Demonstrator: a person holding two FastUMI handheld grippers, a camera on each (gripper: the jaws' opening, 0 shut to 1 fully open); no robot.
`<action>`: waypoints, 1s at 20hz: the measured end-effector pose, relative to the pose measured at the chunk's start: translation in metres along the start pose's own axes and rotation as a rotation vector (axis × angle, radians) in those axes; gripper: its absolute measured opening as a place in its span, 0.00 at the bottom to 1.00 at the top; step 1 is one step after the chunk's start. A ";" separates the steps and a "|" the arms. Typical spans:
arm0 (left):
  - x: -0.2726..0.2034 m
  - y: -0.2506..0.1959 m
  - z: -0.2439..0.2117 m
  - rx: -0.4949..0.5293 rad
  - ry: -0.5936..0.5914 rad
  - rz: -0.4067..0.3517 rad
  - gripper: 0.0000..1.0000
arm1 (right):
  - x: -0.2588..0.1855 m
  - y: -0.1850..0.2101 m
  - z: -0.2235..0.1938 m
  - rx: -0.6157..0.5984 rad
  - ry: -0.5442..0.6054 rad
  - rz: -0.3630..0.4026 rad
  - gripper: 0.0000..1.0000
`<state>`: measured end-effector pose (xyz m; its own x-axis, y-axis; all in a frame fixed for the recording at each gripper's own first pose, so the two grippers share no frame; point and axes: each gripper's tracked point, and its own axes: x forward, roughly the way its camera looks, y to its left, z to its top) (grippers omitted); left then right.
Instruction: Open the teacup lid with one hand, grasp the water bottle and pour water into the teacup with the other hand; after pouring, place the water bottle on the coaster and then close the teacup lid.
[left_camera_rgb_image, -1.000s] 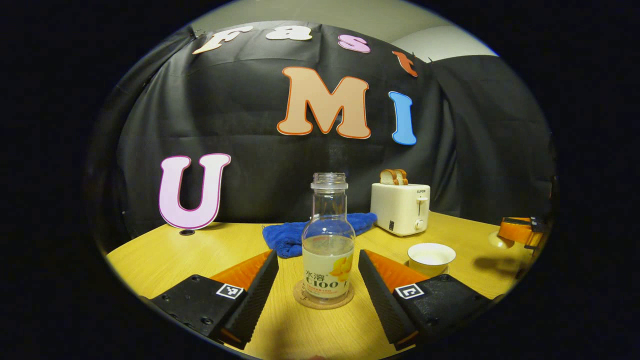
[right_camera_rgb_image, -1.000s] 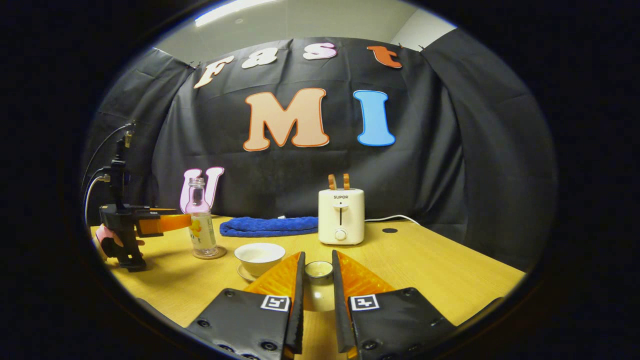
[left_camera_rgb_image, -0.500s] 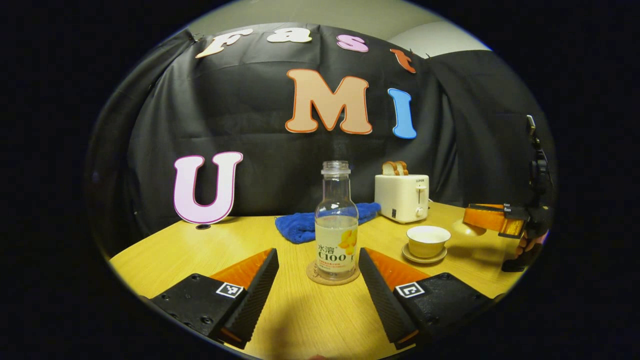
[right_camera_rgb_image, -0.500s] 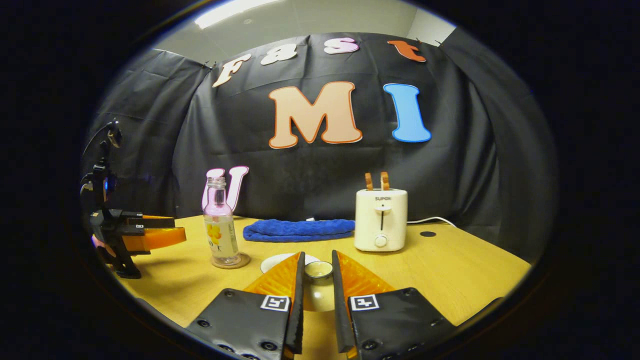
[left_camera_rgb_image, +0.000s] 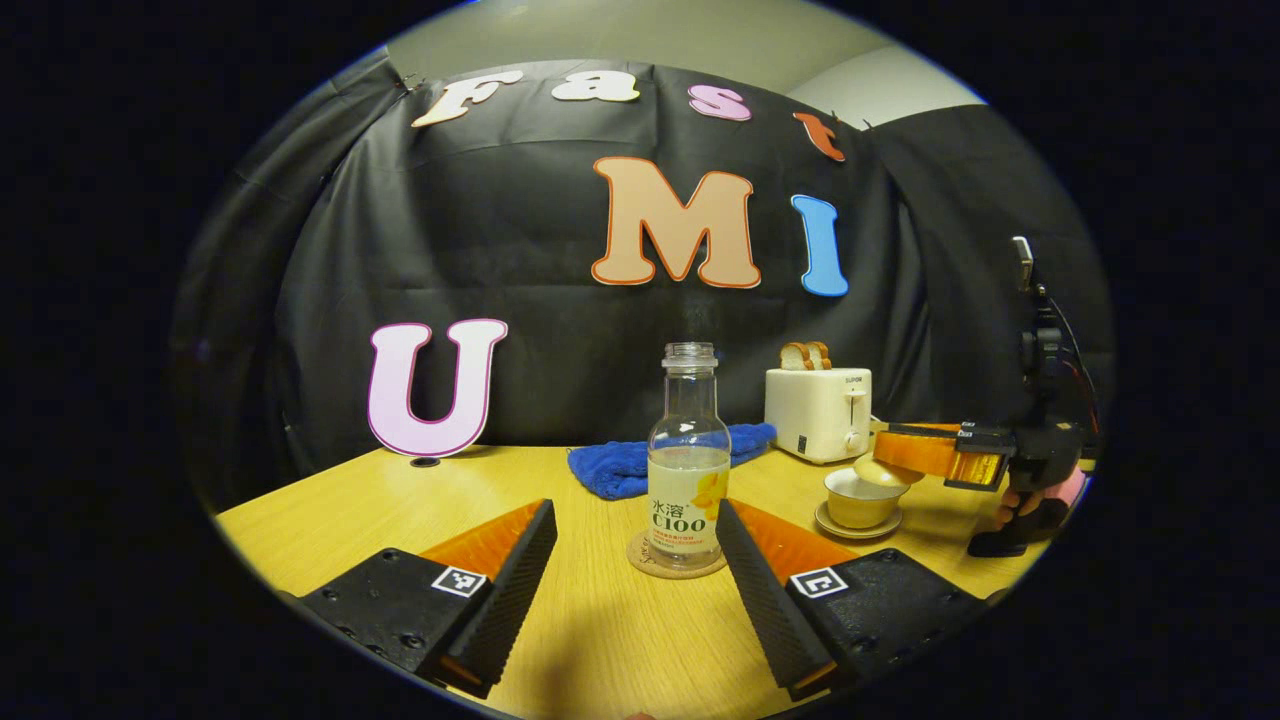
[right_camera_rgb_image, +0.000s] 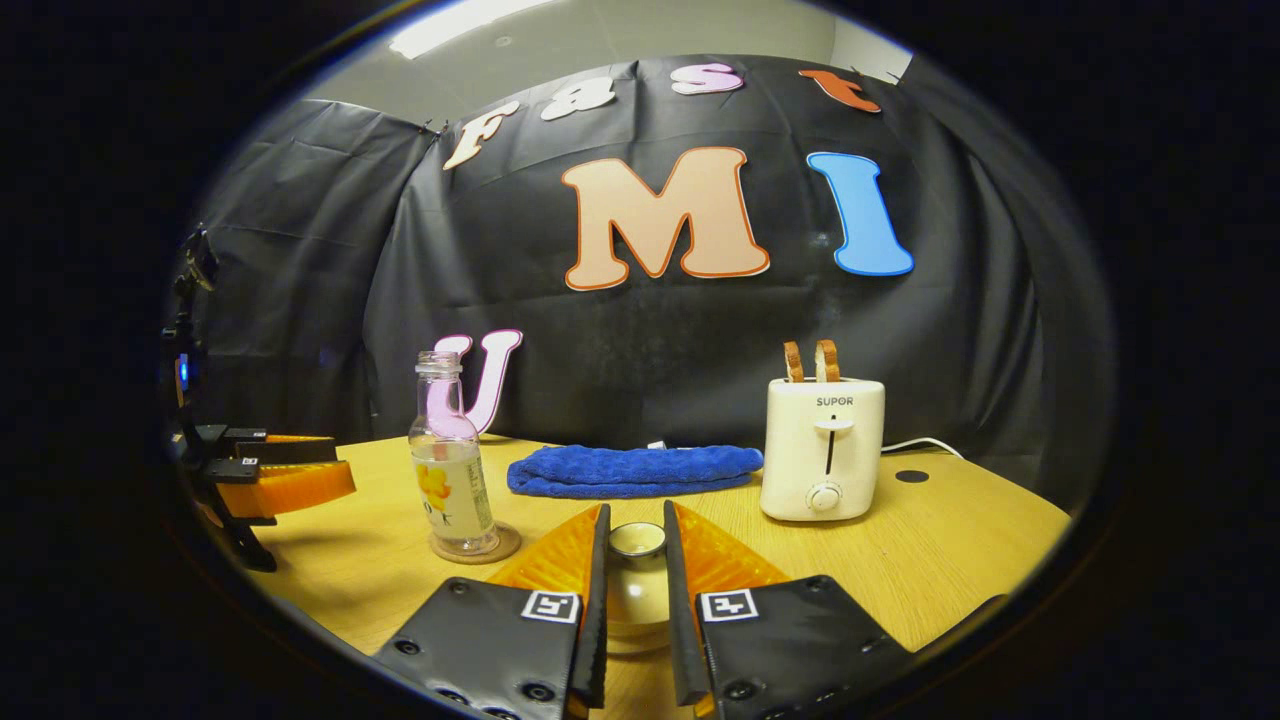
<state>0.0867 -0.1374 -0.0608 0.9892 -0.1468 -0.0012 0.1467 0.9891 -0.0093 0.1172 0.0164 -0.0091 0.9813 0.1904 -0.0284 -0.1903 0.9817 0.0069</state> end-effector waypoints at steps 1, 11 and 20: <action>0.000 0.001 0.000 -0.003 0.001 0.004 0.94 | 0.002 0.001 -0.002 0.001 0.012 0.006 0.29; -0.004 0.000 0.001 -0.002 -0.001 0.008 0.94 | 0.016 0.006 -0.023 0.007 0.151 0.044 0.29; -0.003 -0.002 0.001 -0.003 -0.002 0.003 0.94 | 0.010 0.009 -0.016 -0.001 0.107 0.063 0.83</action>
<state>0.0833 -0.1391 -0.0603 0.9897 -0.1435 0.0003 0.1435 0.9896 -0.0123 0.1245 0.0268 -0.0249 0.9587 0.2505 -0.1348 -0.2514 0.9678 0.0109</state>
